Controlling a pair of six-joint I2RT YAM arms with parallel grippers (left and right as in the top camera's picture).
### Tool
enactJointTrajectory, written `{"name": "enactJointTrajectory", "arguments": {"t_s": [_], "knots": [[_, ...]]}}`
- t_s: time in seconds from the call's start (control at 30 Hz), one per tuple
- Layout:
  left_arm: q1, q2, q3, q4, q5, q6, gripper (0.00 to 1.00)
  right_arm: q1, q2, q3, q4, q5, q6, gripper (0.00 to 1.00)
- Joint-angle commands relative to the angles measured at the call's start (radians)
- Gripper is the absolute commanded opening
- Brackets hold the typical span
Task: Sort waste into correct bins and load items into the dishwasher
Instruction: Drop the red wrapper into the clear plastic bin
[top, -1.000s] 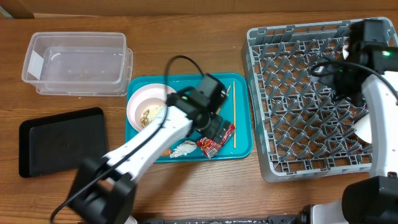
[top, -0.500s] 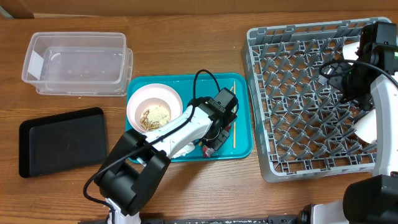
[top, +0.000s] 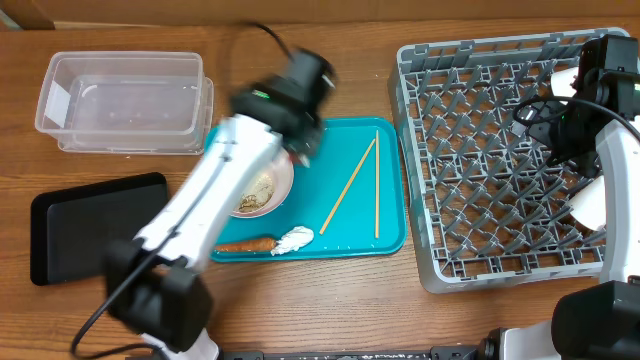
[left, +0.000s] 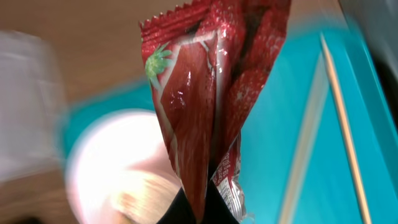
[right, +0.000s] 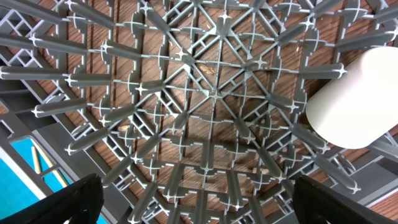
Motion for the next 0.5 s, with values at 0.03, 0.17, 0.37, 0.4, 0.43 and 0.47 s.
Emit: {"name": "enactJointTrajectory", "arguments": {"t_s": [0.03,0.17,0.37,0.4,0.43,0.47], "knots": [[0.235,-0.013,0.032,0.082,-0.042,-0.121,0.04,-0.001,-0.01,0.013,0.003,0.0,-0.011,0.99],[0.381,0.031,0.032,0.15,-0.042,-0.174,0.04,-0.001,-0.01,0.013,0.002,0.0,-0.011,0.99],[0.529,0.128,0.032,0.192,-0.034,-0.192,0.21,-0.001,-0.01,0.013,-0.003,0.0,-0.011,0.99],[0.542,0.137,0.032,0.198,-0.031,-0.192,0.36,-0.001,-0.01,0.013,-0.005,0.0,-0.011,0.99],[0.552,0.141,0.032,0.203,-0.031,-0.192,0.59,-0.001,-0.01,0.013,-0.006,0.0,-0.011,0.99],[0.562,0.141,0.032,0.209,-0.031,-0.192,0.73,-0.001,-0.01,0.013,-0.008,0.0,-0.011,0.99]]}}
